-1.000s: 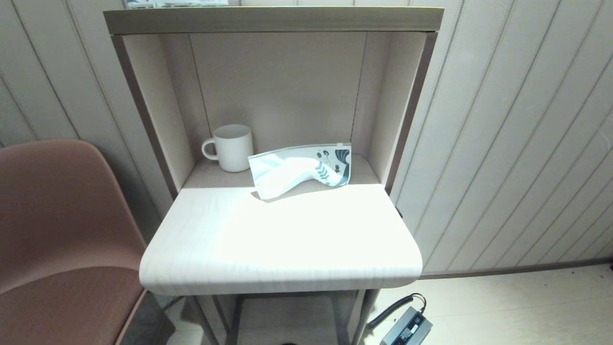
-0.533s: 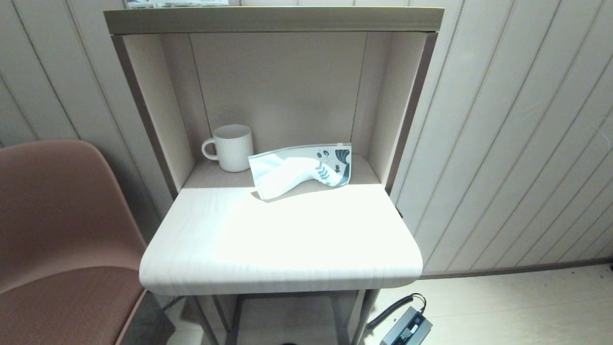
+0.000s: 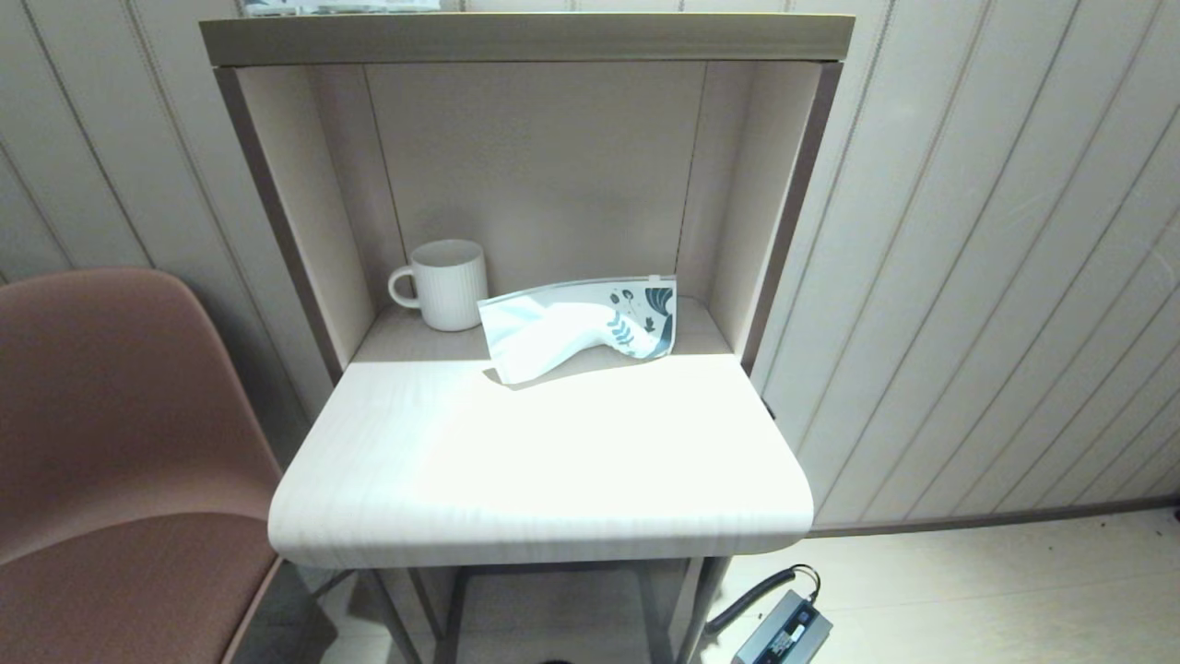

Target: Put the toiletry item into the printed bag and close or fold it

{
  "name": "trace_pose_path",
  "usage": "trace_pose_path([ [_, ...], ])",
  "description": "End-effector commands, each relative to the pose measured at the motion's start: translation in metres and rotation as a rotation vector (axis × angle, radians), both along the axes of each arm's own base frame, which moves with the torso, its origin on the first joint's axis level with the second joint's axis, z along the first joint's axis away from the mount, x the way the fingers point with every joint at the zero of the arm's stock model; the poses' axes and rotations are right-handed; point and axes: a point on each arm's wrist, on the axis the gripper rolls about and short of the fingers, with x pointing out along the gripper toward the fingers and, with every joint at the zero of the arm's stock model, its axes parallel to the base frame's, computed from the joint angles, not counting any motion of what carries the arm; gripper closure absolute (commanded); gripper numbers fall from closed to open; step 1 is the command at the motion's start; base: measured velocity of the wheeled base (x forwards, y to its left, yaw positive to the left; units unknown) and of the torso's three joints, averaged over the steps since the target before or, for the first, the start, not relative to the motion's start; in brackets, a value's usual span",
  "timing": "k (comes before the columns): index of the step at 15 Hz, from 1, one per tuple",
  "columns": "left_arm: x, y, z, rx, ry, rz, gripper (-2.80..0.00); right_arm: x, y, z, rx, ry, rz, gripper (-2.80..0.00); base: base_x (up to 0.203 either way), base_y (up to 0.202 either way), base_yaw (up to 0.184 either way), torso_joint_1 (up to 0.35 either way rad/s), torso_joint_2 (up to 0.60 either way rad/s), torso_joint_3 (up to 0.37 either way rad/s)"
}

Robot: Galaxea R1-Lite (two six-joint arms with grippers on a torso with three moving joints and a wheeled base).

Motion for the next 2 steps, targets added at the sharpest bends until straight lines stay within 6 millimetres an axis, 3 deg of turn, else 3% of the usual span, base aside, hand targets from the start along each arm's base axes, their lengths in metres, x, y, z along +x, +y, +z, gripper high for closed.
trace_pose_path([
  [1, 0.0001, 0.0000, -0.0002, -0.005, 0.003, 0.002, 0.00, 0.0001, -0.0001, 0.0001, 0.002, 0.000, -0.002, 0.00, 0.000, 0.000, 0.000, 0.000, 0.00, 0.000],
  [2, 0.0001, 0.0000, -0.0002, -0.006, 0.003, 0.002, 0.00, 0.0001, -0.0001, 0.0000, 0.002, 0.002, -0.002, 0.00, 0.000, 0.000, 0.000, 0.000, 0.00, 0.000],
])
